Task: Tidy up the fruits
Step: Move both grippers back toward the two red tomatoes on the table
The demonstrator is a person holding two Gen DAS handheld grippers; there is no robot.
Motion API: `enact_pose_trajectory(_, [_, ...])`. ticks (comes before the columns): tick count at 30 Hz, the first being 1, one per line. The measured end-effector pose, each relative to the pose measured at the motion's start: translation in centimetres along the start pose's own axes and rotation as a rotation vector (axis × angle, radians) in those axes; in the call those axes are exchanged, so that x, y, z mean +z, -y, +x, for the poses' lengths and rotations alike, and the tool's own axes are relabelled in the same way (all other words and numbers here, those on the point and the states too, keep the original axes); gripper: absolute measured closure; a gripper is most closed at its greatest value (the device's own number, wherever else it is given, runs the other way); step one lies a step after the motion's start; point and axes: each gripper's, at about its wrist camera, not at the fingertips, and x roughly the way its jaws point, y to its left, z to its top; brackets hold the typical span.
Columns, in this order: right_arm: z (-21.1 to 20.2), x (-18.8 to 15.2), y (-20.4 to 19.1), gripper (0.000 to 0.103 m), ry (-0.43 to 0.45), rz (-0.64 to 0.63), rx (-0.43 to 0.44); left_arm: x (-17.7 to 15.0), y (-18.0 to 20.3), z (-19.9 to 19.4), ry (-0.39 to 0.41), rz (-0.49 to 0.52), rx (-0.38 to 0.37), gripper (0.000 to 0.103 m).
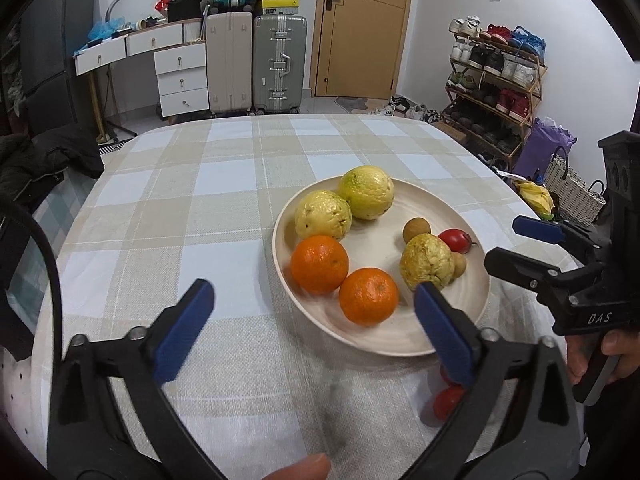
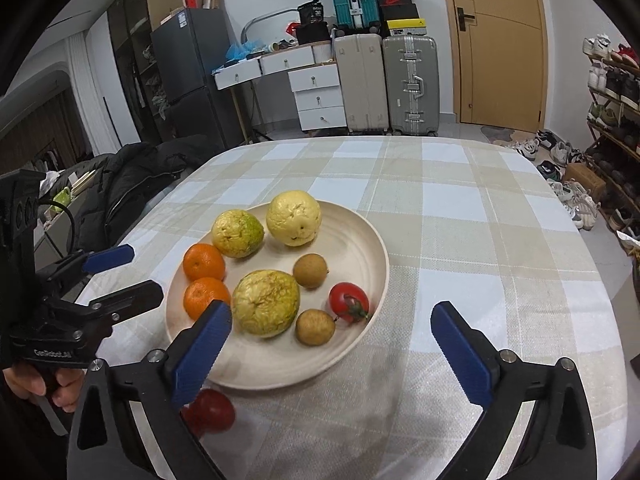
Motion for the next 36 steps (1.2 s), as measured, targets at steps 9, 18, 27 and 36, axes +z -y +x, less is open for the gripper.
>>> enact_pose_trajectory(9, [-0.9,-1.3,-1.2,0.0,-0.03,-0.046,0.014,-1.8,0.8,-2.0,-0.006,0.009,-0.014,0.001])
enact_pose_trajectory(18, [-1.7,-2.7,-2.0,0.0,-0.069,-0.094,0.018,-3.7,1.7,-2.7,-0.035,0.012,-0.042,0.001])
enact_pose_trajectory(27, [-2.1,-4.3,-1.7,0.0,-0.111,-0.097,0.01,-5.3,3.5,-2.1,-0.105,0.066,-0.088,0.001])
enact_pose_trajectory(36, [-1.9,-5.1,-1.1,0.0,-0.136,-0.088,0.001,-6.4,5.4,-1.5,-0.156,0.125,-0.125,0.001])
